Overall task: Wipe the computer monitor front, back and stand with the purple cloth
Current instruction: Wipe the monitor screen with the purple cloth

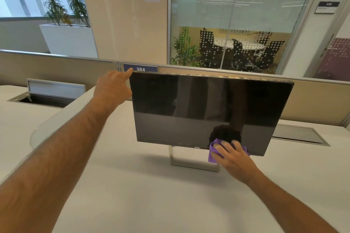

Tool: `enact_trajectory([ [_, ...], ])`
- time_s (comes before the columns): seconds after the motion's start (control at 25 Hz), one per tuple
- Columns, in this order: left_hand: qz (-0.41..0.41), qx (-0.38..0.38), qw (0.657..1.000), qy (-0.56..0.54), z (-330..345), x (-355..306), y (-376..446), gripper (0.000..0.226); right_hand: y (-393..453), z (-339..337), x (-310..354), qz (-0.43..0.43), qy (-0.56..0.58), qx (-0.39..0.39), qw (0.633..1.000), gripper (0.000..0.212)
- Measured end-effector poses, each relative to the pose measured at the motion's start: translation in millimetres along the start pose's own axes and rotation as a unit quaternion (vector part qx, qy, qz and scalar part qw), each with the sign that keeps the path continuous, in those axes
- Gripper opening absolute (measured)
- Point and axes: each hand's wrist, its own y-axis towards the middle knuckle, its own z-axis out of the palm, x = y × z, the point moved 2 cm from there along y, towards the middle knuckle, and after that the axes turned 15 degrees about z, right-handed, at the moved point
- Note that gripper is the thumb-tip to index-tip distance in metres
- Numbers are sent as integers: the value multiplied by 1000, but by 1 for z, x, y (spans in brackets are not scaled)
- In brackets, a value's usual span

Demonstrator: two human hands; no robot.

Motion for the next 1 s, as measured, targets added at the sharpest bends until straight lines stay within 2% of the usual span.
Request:
enact_trajectory([
  [0.12, 0, -1, 1000, -5, 1, 1, 1, 69, 14, -12, 6, 45, 24, -18, 999, 81],
  [0.32, 3, -2, 1000, -11, 3, 4, 2, 69, 14, -9, 29, -65, -48, 11, 997, 83],
  [0.48, 9, 2, 1000, -7, 3, 6, 3, 70, 39, -31, 40, -5, -5, -44, 999, 81],
  [0.68, 10, -1, 1000, -12, 5, 8, 2, 70, 36, -23, 66, -93, -51, -2, 994, 81],
  [0.88, 14, -5, 1000, -13, 6, 8, 3, 69, 60, -44, 73, -18, -10, -57, 998, 81],
  [1.0, 12, -4, 1000, -14, 7, 10, 3, 70, 56, -37, 85, -70, -50, -22, 996, 82],
])
